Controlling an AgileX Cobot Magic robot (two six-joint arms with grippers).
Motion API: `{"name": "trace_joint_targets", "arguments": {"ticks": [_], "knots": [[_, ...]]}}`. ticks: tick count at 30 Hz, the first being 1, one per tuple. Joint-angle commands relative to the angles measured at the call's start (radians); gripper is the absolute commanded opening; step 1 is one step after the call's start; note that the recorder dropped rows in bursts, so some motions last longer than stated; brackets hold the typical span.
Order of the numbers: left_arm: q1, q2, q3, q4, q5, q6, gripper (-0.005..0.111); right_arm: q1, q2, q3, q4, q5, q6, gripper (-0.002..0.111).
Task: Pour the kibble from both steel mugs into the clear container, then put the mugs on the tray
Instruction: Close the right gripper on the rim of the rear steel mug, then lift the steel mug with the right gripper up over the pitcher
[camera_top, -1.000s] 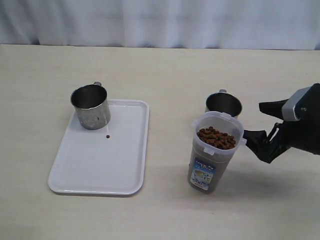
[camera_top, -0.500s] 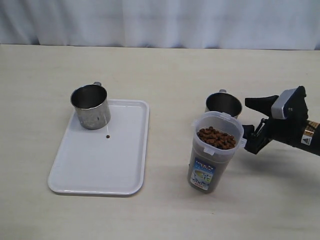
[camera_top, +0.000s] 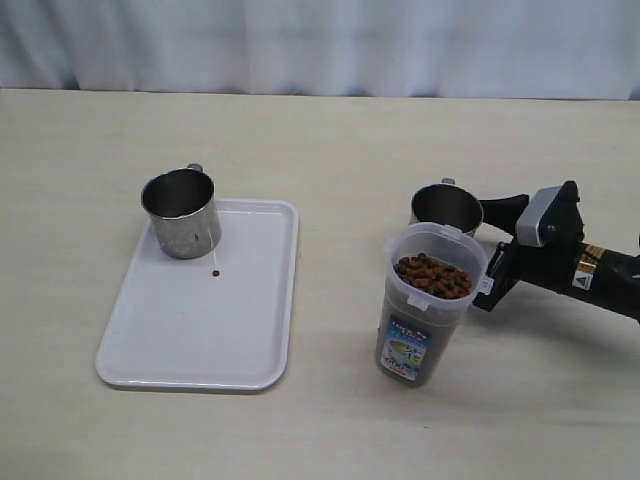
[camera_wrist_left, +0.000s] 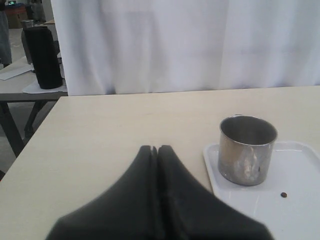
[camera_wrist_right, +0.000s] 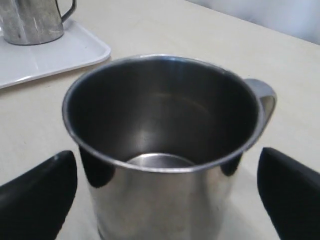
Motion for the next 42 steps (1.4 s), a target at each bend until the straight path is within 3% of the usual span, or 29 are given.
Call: {"name": "trace_joint_targets", "arguments": {"ticks": [1, 11, 14, 19, 21, 22, 26, 30, 37, 42], "knots": [[0.003, -0.003, 0.003, 0.002, -0.001, -0.006, 0.000, 0.017, 0.001, -0.011, 0.040, -0.015, -0.007, 0.109], [0.003, -0.003, 0.003, 0.002, -0.008, -0.006, 0.000, 0.015, -0.034, -0.015, 0.026, -0.015, 0.056, 0.109], [0.003, -0.003, 0.003, 0.002, -0.008, -0.006, 0.000, 0.015, -0.034, -0.015, 0.007, -0.015, 0.056, 0.103], [0.003, -0.003, 0.003, 0.002, -0.008, -0.006, 0.000, 0.015, -0.034, -0.015, 0.003, -0.015, 0.056, 0.075], [0.003, -0.003, 0.003, 0.002, -0.008, -0.006, 0.000, 0.015, -0.034, -0.015, 0.012, -0.015, 0.056, 0.059], [0.003, -0.003, 0.003, 0.002, -0.008, -0.006, 0.000, 0.015, -0.034, -0.015, 0.027, -0.015, 0.061, 0.045], [0.003, -0.003, 0.003, 0.002, -0.008, -0.006, 0.000, 0.015, -0.038, -0.015, 0.034, -0.015, 0.079, 0.020], [0.003, -0.003, 0.003, 0.002, -0.003, -0.006, 0.000, 0.015, -0.078, -0.013, 0.034, -0.015, 0.079, 0.011], [0.003, -0.003, 0.003, 0.002, -0.001, -0.006, 0.000, 0.015, -0.261, 0.003, 0.051, -0.015, 0.087, 0.011], [0.003, -0.003, 0.003, 0.002, -0.001, -0.006, 0.000, 0.015, -0.425, 0.003, 0.056, -0.015, 0.208, 0.011]]}}
